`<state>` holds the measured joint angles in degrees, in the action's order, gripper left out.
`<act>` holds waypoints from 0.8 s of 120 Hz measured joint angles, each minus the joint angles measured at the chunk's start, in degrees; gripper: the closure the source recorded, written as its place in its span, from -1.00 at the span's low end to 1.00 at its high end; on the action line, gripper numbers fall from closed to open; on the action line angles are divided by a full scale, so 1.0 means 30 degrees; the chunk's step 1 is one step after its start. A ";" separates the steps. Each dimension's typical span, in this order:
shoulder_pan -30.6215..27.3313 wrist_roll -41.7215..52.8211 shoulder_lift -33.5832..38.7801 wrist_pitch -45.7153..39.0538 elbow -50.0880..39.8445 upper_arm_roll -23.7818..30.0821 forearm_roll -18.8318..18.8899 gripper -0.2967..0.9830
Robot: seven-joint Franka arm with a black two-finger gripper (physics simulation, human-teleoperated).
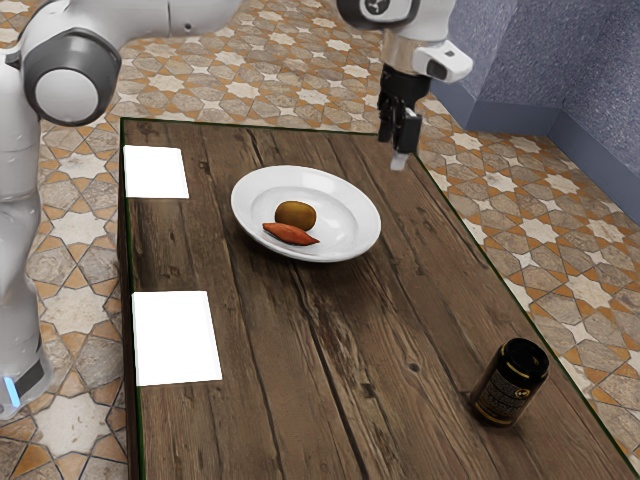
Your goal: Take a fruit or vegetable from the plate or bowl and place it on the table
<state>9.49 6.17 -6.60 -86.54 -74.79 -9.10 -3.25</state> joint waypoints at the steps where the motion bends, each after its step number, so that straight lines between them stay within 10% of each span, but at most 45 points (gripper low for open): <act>1: -0.0027 0.0001 0.0007 0.0028 0.0003 -0.0043 -0.0019 -0.53; 42: 0.0096 0.0715 -0.0377 0.0662 -0.0165 -0.0097 0.0089 -0.53; 96: -0.0085 0.4124 0.4296 -0.1758 -0.8701 -0.0136 0.2359 -0.53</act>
<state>9.23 18.55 6.29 -91.81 -100.89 -9.51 3.83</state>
